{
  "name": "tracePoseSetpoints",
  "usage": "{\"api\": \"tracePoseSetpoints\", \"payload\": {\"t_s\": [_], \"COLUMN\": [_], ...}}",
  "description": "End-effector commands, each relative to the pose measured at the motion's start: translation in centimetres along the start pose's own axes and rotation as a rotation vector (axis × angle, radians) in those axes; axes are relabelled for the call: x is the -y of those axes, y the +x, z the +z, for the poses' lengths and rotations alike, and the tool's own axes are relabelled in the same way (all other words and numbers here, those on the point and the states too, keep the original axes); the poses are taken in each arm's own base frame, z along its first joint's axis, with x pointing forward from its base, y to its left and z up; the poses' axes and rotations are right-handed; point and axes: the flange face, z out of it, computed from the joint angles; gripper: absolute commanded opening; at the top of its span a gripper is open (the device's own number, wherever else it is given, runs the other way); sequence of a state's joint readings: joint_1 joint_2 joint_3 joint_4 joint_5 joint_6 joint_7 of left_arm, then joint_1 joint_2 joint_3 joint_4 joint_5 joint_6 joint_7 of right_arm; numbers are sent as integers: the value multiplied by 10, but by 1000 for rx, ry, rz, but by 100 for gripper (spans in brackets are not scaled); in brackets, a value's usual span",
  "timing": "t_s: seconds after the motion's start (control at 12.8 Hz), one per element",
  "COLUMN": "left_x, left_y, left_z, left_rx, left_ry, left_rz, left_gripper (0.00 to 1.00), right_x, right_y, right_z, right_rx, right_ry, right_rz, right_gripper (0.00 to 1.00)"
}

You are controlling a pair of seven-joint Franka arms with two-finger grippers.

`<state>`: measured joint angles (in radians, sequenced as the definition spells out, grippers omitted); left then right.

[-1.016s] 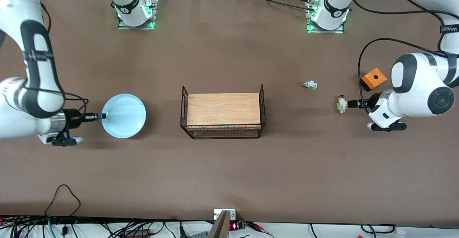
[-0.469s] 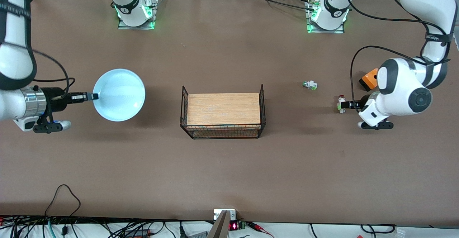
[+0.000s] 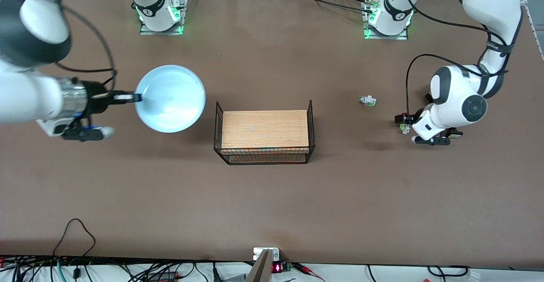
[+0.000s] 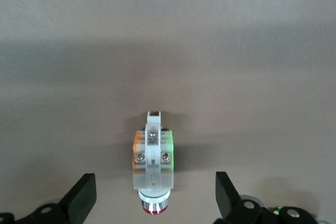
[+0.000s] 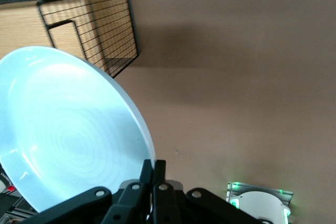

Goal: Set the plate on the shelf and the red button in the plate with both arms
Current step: 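Carry the plate onto the wooden tray while the left gripper lifts the button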

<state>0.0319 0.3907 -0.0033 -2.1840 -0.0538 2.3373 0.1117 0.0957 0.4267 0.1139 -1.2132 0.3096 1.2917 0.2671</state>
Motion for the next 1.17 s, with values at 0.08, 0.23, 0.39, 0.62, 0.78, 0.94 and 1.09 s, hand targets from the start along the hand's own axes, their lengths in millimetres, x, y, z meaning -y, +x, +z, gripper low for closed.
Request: {"api": "tracePoseSetpoints", "payload": {"t_s": [0.08,0.23,0.39,0.62,0.78,0.94,1.09], "left_x": [1,-2,-3,-5,-4,-3,-2], "left_y": [0,2,4,3,6,12,16], "left_z": [10,19,23,18,3,-28,-57], "left_rx": [4,0,3,6,4,-9,-24], "left_ry": [14,16,17,15,14,13,13], "left_rz": [44,51,54,39,34,31,30], "left_gripper": [100,96,92,20,0,0,0], "right_x": [51,77,109,150,158,164,170], "right_y": [2,4,5,8,10,13,16], "right_z": [19,41,66,106,122,137,152], "right_rx": [-63,-85,-117,-175,-193,-209,-226], "right_ry": [-1,-9,-11,-56,-58,-53,-61], "right_rz": [-33,-62,-25,0,-6,-13,-13], "right_gripper": [0,0,0,0,0,0,0]}}
